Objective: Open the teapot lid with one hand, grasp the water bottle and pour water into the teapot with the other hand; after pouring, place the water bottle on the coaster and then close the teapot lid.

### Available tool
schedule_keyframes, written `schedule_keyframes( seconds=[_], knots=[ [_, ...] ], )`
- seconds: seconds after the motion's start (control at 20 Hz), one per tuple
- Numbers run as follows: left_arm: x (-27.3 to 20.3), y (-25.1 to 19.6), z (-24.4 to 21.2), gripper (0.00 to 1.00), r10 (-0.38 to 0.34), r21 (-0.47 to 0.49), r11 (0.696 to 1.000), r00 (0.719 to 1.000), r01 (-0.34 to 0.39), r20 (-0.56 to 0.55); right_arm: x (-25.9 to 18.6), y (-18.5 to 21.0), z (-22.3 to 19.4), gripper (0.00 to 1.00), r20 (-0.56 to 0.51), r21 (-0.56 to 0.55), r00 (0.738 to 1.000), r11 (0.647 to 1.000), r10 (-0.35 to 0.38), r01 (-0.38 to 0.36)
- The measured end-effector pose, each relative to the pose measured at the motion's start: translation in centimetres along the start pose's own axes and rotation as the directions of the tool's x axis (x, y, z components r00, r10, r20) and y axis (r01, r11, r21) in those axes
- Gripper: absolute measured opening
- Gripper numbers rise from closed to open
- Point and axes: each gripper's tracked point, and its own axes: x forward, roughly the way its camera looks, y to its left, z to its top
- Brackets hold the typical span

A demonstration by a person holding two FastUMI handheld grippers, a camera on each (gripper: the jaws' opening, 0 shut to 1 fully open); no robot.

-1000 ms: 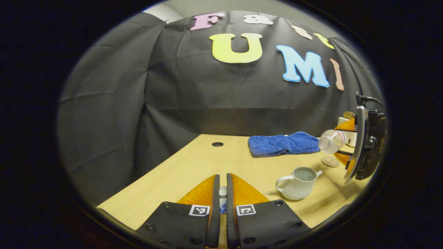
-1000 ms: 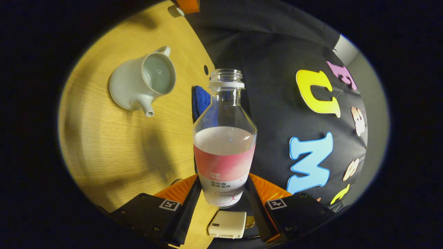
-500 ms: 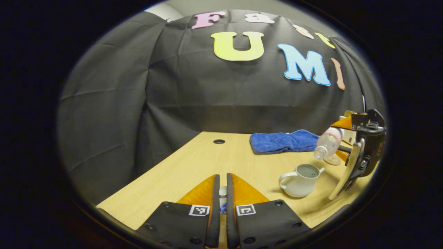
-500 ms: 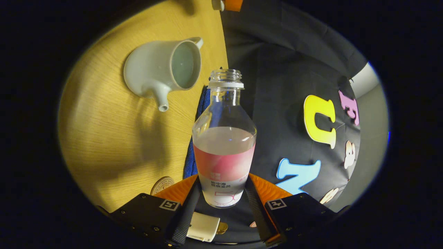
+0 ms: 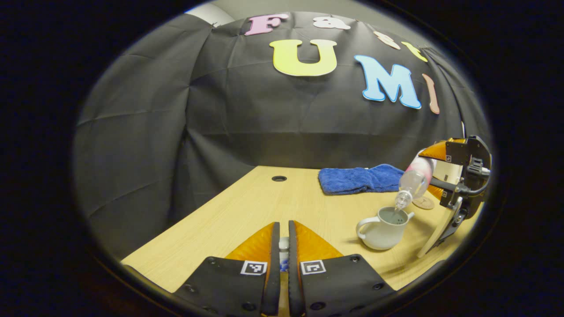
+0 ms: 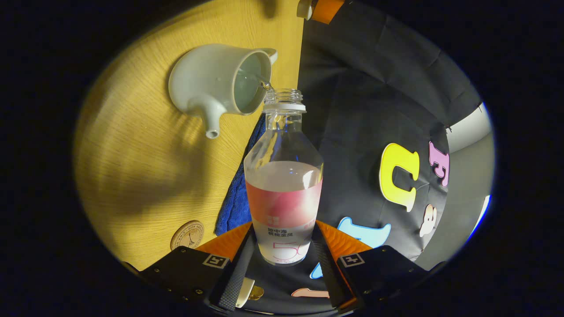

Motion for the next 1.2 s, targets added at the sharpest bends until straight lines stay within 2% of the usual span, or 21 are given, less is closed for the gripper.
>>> schedule_keyframes(
  seconds=[0.85, 1.1, 1.2],
  knots=[
    [0.4, -0.5, -0.3, 0.12, -0.008, 0.0, 1.0, 1.0, 0.008, -0.015, 0.4, -2.5, -0.9, 0.76, 0.01, -0.071, 0.998, 0.995, -0.065, 0.066],
    [0.5, -0.5, -0.6, 0.12, -0.009, -0.003, 1.0, 1.0, 0.009, -0.019, 0.6, -3.0, -0.9, 0.76, 0.02, -0.122, 0.995, 0.988, -0.093, 0.094],
    [0.4, -0.6, -0.7, 0.17, -0.008, -0.005, 1.0, 1.0, 0.008, -0.02, 0.6, -3.2, -0.9, 0.76, 0.025, -0.135, 0.995, 0.986, -0.099, 0.102]
  ],
)
